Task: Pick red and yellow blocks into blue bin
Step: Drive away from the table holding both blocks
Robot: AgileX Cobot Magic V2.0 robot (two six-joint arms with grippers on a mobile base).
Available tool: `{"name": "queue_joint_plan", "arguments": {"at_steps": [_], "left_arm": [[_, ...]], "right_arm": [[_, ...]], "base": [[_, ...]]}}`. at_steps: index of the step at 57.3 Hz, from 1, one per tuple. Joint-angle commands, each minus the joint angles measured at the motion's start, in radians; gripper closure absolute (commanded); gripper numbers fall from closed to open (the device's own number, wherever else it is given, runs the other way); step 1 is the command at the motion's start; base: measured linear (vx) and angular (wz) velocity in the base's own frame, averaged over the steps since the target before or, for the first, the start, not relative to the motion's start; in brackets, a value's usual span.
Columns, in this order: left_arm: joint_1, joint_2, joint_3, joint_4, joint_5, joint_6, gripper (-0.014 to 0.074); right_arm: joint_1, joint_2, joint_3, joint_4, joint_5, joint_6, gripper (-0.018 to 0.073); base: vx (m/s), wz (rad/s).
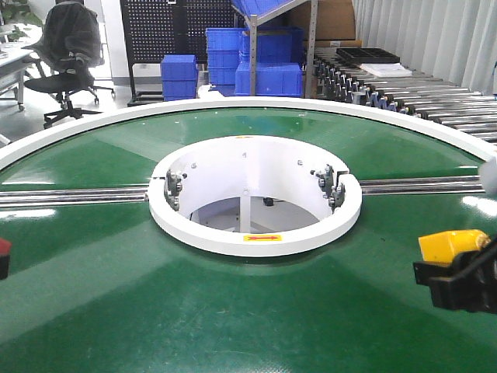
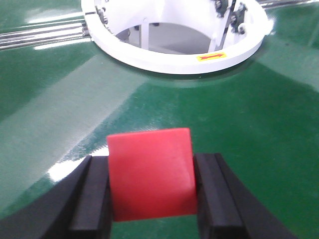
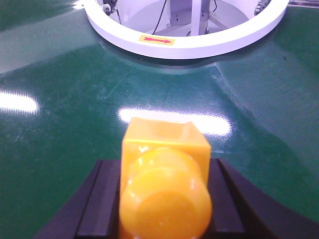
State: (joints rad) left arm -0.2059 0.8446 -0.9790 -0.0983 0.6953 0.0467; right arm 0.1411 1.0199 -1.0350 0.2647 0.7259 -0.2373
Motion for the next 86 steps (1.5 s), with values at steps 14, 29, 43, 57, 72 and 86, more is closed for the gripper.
{"name": "queue_joint_plan", "arguments": {"at_steps": [14, 29, 43, 57, 72, 86], "left_arm": [[-0.002, -0.069, 0.014, -0.019, -0.103, -0.003, 0.0597], [-0.002, -0.069, 0.014, -0.019, -0.103, -0.003, 0.0597], [-0.002, -0.069, 0.014, -0.019, -0.103, -0.003, 0.0597], [-0.002, -0.069, 0.014, -0.019, -0.103, -0.003, 0.0597], [-0.002, -0.067, 0.014, -0.019, -0.102, -0.003, 0.0597], [-0.002, -0.067, 0.014, -0.019, -0.102, -0.003, 0.0597]], "right_arm": [[0.000, -0.024, -0.022, 0.010, -0.077, -0.008, 0.0569], [0.000, -0.024, -0.022, 0.010, -0.077, -0.008, 0.0569], [0.000, -0.024, -0.022, 0.010, -0.077, -0.008, 0.0569], [0.000, -0.024, -0.022, 0.011, -0.077, -0.008, 0.0569], [0.000, -0.024, -0.022, 0.014, -0.077, -0.008, 0.0569], [0.000, -0.024, -0.022, 0.013, -0.076, -0.008, 0.0569]], "base": [[0.00, 0.00], [0.00, 0.00], [0.00, 0.00], [-0.01, 0.05], [-0.05, 0.20], [-0.08, 0.32]]}}
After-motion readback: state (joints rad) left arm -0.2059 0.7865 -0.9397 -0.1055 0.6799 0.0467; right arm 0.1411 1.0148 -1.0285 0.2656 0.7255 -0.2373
